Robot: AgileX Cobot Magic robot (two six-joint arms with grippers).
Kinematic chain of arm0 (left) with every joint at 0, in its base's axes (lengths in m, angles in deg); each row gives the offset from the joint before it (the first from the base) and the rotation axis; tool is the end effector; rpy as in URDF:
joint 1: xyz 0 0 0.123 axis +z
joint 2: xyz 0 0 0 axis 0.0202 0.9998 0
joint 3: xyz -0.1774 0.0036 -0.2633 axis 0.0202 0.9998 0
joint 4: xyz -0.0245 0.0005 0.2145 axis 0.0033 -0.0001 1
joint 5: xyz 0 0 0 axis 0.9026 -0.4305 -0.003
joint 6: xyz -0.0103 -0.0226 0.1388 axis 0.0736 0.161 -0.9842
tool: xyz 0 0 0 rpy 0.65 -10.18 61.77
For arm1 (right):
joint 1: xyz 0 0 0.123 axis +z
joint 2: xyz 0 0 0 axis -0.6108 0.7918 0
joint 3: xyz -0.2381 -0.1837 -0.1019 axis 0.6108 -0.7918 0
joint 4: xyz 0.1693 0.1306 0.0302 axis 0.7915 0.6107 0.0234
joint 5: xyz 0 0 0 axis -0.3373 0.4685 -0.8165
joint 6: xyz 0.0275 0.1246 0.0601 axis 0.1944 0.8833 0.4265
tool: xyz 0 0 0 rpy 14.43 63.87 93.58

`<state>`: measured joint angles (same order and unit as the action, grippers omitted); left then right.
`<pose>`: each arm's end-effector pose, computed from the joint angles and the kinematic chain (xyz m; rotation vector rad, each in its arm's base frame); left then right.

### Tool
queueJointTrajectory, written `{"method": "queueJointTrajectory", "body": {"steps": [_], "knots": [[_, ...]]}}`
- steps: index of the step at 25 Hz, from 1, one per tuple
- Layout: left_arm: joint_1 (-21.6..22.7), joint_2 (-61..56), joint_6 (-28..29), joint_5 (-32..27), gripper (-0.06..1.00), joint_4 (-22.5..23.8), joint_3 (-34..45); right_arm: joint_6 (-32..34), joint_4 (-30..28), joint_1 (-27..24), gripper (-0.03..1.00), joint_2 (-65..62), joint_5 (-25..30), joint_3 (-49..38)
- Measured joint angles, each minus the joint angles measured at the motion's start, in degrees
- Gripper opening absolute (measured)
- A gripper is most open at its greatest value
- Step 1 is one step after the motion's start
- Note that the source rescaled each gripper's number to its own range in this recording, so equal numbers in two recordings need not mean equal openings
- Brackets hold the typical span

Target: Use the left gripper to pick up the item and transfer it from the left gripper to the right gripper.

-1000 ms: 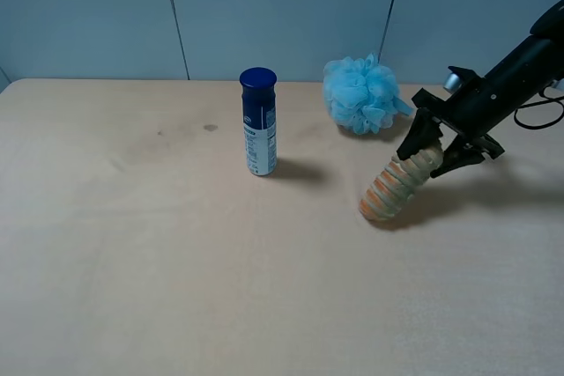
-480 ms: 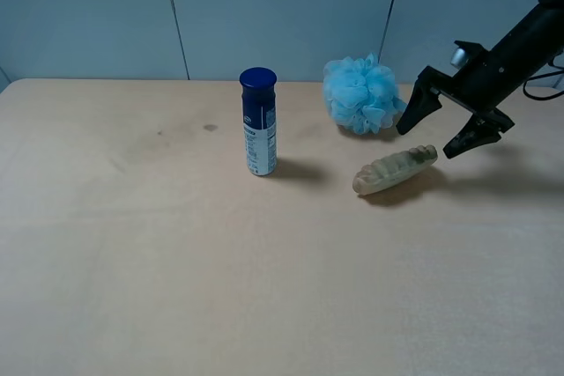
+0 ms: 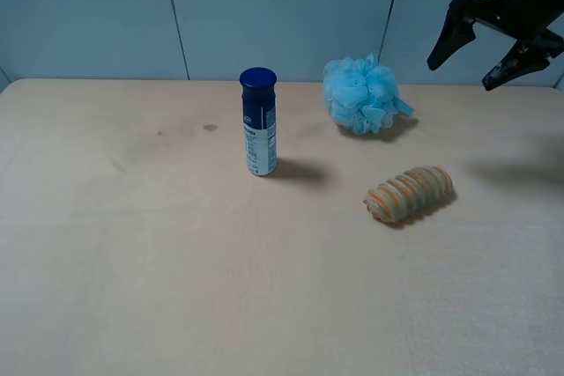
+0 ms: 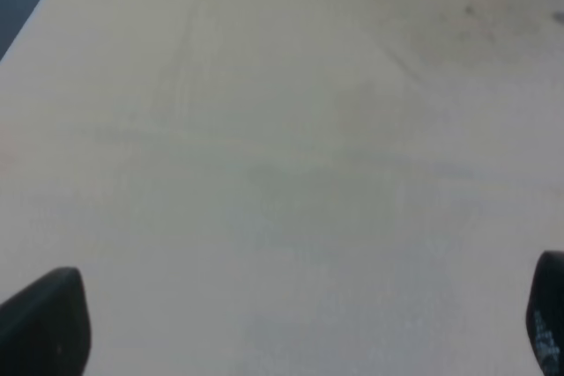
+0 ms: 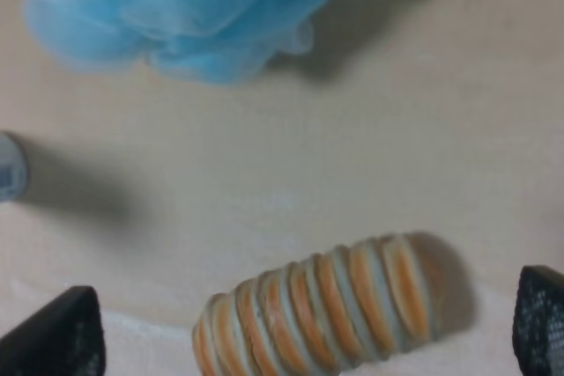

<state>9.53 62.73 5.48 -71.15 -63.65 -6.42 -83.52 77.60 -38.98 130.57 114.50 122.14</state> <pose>-0.0257 0.0006 0.2346 -0.2957 2.0269 0.0446 0.3698 0.0426 0.2895 -0.1249 2.8145 0.5125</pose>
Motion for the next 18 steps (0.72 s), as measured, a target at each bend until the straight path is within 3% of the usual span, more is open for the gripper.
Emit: {"method": "queueJointTrajectory", "body": {"steps": [10, 18], "knots": [[0.0, 0.0, 0.0, 0.0, 0.99, 0.0, 0.0, 5.7, -4.8, 0.0, 1.0, -16.0, 0.2, -1.0], [0.0, 0.0, 0.0, 0.0, 0.99, 0.0, 0.0, 6.4, -5.4, 0.0, 1.0, -35.0, 0.2, -16.5]]}}
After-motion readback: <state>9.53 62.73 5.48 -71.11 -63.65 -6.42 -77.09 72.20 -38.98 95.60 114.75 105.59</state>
